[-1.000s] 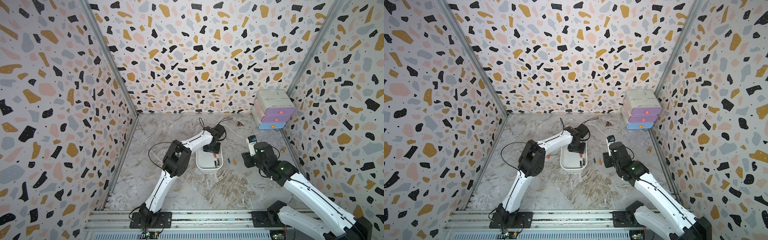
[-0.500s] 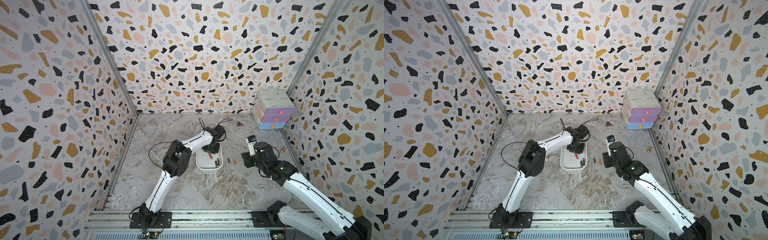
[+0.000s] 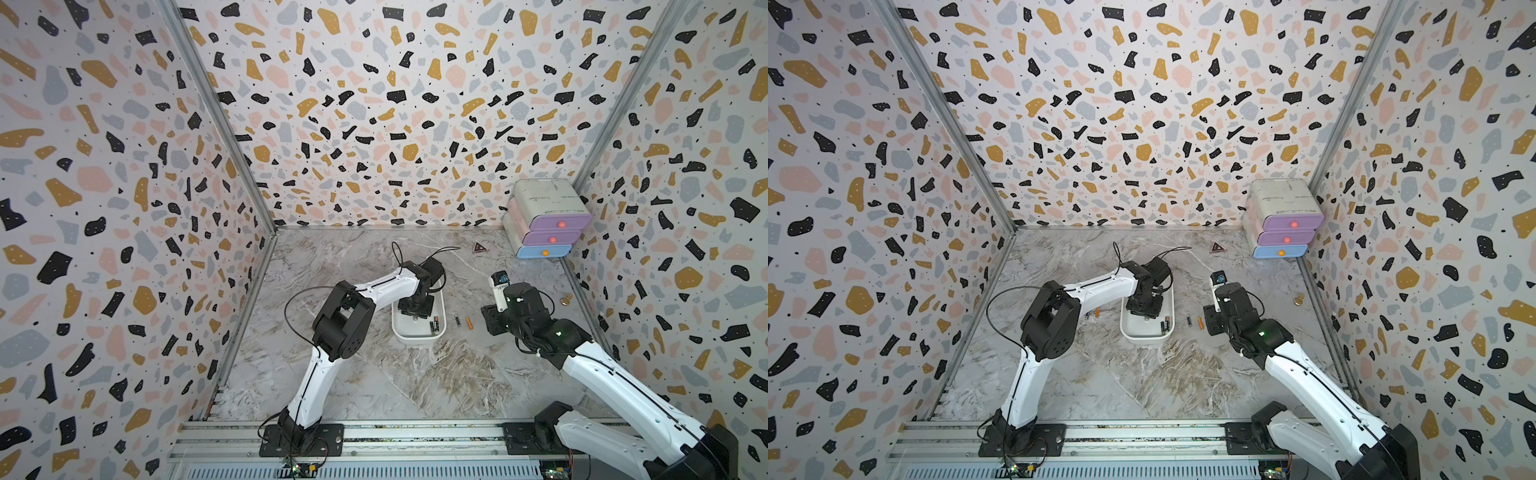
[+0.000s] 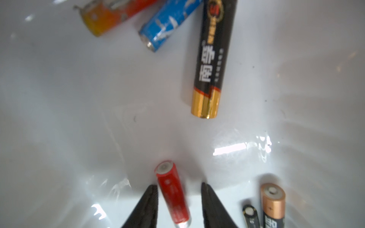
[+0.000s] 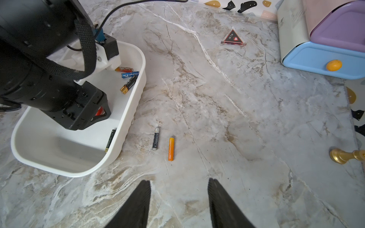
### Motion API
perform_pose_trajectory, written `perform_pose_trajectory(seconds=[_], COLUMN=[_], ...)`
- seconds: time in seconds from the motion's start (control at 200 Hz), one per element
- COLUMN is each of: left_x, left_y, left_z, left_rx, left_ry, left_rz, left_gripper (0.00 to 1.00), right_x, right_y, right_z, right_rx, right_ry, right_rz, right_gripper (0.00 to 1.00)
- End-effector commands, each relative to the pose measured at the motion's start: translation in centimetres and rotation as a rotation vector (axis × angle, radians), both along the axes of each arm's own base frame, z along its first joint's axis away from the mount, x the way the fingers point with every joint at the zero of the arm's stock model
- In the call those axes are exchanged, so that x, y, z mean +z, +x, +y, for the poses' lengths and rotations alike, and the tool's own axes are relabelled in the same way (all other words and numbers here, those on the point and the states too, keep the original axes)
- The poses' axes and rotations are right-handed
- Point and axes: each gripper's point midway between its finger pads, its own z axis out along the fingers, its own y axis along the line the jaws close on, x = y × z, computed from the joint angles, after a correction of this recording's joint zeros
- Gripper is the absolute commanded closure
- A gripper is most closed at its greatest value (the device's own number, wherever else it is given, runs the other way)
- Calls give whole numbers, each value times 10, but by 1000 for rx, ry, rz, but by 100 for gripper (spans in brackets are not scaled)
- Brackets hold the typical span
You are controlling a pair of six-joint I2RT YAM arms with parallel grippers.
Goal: Take the batteries out of the storage box
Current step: Pick up the battery from the storage box.
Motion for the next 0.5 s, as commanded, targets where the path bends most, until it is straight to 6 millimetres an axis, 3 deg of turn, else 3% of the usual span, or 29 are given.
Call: perform_pose_trajectory(seconds=[0.0,0.2,0.28,0.36,0.496], left_x=[-19,-20,-14,-2,34], left_y=[-17,-11,-7,-4,1], left_z=[-7,-8,-7,-7,-6], left_rx=[-17,-37,-47,-54,-70], left_ry=[-10,3,12,7,-16], left_rz=[73,53,33,7,-61], left_gripper=[69,86,88,94,96], right_x=[18,17,16,14,13], right_y=[5,2,1,1,2], right_z=[1,-3,-4,-4,-2], right_rx=[-3,-6,-7,-5,-4], right_ry=[15,1,-1,-4,-1], right_rz=[-49,-53,-47,-44,-42], right_gripper=[47,47,47,47,46])
